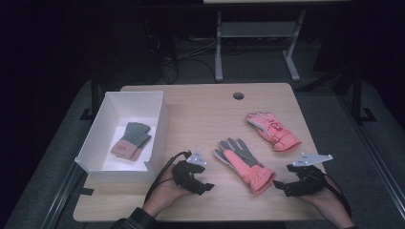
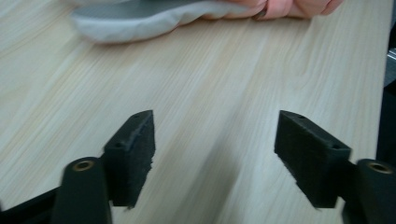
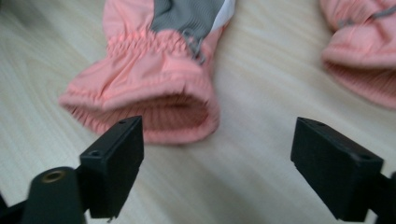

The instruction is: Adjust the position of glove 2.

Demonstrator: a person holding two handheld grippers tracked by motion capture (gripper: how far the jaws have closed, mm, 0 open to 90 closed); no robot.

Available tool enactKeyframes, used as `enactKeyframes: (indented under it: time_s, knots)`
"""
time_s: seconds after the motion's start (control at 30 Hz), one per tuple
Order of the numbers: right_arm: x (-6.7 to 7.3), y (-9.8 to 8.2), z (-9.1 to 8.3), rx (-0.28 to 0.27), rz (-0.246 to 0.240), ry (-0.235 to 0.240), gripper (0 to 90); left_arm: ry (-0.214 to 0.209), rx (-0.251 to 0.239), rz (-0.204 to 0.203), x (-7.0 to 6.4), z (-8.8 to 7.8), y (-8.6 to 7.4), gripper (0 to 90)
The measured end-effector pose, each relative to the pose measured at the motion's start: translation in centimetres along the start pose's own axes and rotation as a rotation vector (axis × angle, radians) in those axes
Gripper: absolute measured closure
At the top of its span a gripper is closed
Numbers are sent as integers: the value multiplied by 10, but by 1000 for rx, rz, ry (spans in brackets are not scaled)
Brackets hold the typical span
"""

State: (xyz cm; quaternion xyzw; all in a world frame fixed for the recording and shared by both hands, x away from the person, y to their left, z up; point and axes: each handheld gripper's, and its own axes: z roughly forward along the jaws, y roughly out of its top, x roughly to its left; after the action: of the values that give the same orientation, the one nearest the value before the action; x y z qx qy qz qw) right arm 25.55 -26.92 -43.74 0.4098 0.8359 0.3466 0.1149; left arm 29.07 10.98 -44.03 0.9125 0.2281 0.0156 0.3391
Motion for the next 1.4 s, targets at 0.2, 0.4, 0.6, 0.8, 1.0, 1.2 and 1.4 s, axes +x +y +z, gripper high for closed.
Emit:
enactKeyframes:
  time_s: [0.2, 0.4, 0.6, 0.8, 1.0, 1.2, 1.4]
  knots:
    - [-12, 19, 2, -13, -3, 4, 208, 39, 3, -22, 6, -10, -18, 165]
    - [-29, 39, 5, -41, 7, 8, 228, 40, -15, -29, 5, -7, -21, 129]
    - [-46, 59, 12, -68, -1, -16, 339, 39, -21, -22, 5, -4, -21, 129]
    - [-64, 78, 27, -66, 5, -46, 519, 36, -24, -17, 5, -2, -21, 130]
    - [-86, 91, 38, -68, 23, -42, 625, 31, -11, -17, 4, -3, -23, 131]
    - [-112, 99, 53, -50, 55, -72, 664, 26, -20, -23, 4, 0, -23, 133]
    - [-129, 98, 65, -39, 98, -63, 680, 27, -20, -26, 3, -2, -24, 134]
